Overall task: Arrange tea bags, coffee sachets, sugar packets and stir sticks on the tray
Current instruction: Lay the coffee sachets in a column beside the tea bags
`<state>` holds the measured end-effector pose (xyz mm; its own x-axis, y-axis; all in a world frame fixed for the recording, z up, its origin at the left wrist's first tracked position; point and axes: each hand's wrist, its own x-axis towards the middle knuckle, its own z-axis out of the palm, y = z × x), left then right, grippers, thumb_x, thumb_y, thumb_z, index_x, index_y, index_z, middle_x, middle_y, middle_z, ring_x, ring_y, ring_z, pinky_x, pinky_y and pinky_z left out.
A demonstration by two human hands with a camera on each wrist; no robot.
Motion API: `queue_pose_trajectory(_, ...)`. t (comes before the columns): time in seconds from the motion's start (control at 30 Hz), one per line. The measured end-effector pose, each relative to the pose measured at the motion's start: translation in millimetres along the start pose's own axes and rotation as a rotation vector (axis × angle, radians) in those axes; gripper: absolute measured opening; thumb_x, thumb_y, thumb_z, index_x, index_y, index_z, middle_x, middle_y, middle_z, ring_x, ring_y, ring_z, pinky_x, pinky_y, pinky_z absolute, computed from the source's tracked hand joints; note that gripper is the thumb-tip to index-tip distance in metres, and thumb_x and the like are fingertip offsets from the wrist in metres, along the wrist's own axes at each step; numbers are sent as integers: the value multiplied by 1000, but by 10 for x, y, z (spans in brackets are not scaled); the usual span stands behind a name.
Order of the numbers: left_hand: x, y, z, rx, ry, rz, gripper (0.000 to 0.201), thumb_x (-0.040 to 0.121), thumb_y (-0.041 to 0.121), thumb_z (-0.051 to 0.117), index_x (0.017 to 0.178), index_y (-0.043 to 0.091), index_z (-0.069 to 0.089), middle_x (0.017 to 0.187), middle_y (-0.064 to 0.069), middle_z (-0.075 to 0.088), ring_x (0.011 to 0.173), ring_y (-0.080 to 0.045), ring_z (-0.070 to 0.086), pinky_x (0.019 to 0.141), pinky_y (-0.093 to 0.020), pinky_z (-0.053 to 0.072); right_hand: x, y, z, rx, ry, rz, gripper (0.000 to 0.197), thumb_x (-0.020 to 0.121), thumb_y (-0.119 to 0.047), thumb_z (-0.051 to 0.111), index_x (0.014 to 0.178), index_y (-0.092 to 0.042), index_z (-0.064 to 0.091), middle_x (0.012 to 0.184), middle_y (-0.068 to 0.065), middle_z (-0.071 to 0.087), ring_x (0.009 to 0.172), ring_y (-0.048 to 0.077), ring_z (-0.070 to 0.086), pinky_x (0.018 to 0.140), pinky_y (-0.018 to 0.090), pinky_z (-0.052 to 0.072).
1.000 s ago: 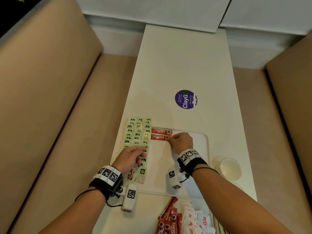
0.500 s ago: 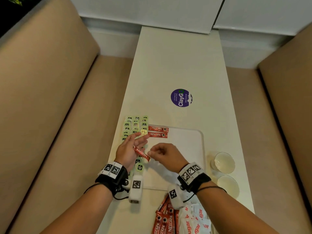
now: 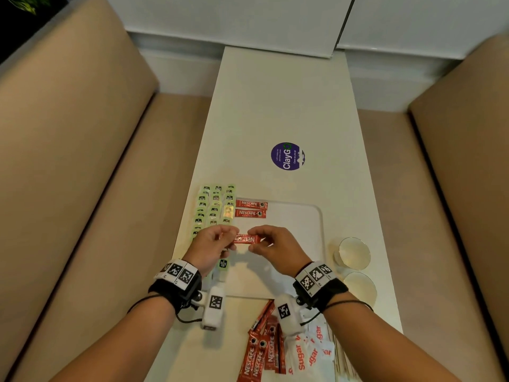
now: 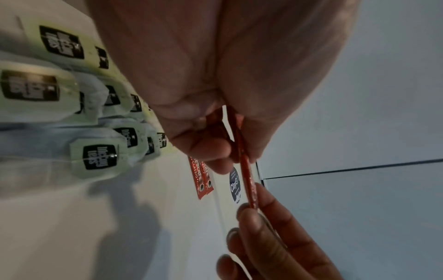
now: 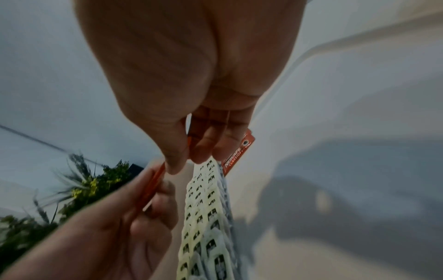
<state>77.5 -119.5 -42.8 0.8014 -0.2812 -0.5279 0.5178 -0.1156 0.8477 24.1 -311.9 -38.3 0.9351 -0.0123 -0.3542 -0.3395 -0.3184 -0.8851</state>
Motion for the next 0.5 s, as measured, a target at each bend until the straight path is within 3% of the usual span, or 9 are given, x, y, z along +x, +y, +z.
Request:
queue_pose_trajectory(0.1, -27, -31, 6, 113, -25, 53, 8, 93, 8, 68, 99, 12, 72, 77, -4, 70, 69, -15, 61, 59, -23, 49, -41, -29, -66, 155, 17, -13, 45, 88, -5, 75, 128, -21, 63, 91, -5, 69, 71, 0, 62, 73, 16, 50)
queue_pose_trajectory(0.2, -82, -23, 77, 117, -113, 76, 19, 88, -1, 71, 106, 5, 69, 84, -7, 73, 71, -15, 66, 62, -20, 53, -41, -50, -97, 230, 42, 24, 54, 89, -2, 72, 136, -19, 53, 89, 1, 71, 77, 3, 67, 73, 16, 51)
queue_pose_trajectory(0.33, -106, -25, 148, 215, -150, 113, 18, 83, -5, 75, 98, 6, 72, 82, -6, 74, 73, -13, 68, 69, -20, 55, -39, -99, -98, 181, 21, 22, 27, 93, -9, 70, 120, -7, 68, 86, 1, 73, 74, 2, 67, 71, 16, 50)
queue_pose_trajectory(0.43, -118, -20, 164, 252, -162, 106, 17, 80, -3, 79, 89, 9, 71, 71, 0, 73, 64, -10, 65, 64, -22, 53, -66, -106, -82, 65, -4, -16, 12, 96, -20, 68, 98, -12, 76, 77, -8, 71, 68, -4, 62, 67, 13, 47)
queue_pose_trajectory(0.5, -144, -9, 179, 250, -167, 98, 17, 80, -2, 80, 89, 8, 70, 67, 2, 71, 59, -7, 63, 59, -19, 50, -82, -102, -84, 20, -3, -19, 13, 97, -23, 66, 94, -14, 77, 80, -3, 74, 73, 2, 65, 71, 17, 50)
